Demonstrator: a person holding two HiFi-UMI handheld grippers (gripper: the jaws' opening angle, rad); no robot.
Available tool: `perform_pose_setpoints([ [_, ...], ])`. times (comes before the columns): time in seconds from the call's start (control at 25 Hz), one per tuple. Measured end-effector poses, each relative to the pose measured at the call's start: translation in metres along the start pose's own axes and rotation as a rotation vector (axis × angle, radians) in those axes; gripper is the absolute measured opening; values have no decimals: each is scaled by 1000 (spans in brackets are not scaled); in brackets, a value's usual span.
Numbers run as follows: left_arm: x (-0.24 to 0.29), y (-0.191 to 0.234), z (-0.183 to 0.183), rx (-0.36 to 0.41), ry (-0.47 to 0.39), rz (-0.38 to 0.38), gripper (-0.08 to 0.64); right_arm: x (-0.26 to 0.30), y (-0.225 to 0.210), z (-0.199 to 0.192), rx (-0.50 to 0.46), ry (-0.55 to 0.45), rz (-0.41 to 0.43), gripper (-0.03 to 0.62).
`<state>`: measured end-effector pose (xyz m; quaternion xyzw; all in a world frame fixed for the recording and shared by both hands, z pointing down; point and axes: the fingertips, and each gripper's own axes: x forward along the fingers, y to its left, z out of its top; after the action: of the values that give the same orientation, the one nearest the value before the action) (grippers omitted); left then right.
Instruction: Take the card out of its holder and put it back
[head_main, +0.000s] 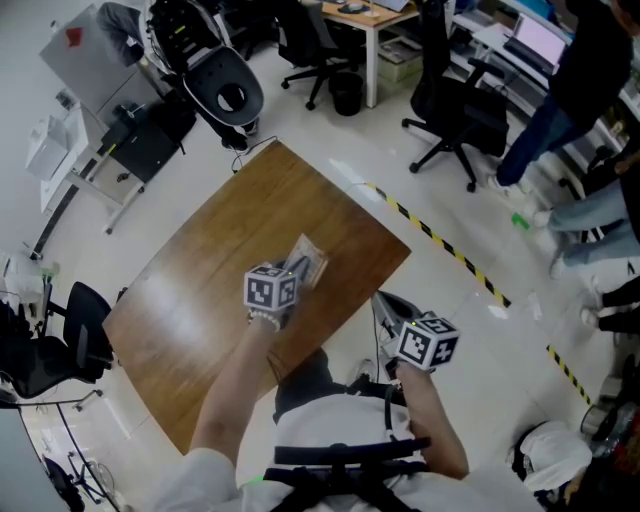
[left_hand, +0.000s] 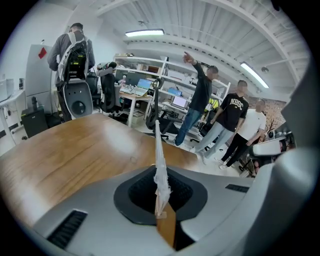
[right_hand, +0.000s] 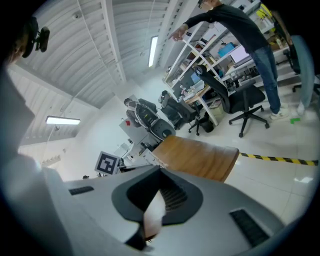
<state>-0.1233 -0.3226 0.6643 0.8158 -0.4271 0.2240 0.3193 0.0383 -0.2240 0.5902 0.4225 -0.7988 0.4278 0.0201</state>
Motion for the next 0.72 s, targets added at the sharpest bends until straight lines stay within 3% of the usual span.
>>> perform_pose_setpoints([
  [0.72, 10, 0, -15, 31, 42, 0, 14, -1, -6, -4, 10, 0, -28, 5],
])
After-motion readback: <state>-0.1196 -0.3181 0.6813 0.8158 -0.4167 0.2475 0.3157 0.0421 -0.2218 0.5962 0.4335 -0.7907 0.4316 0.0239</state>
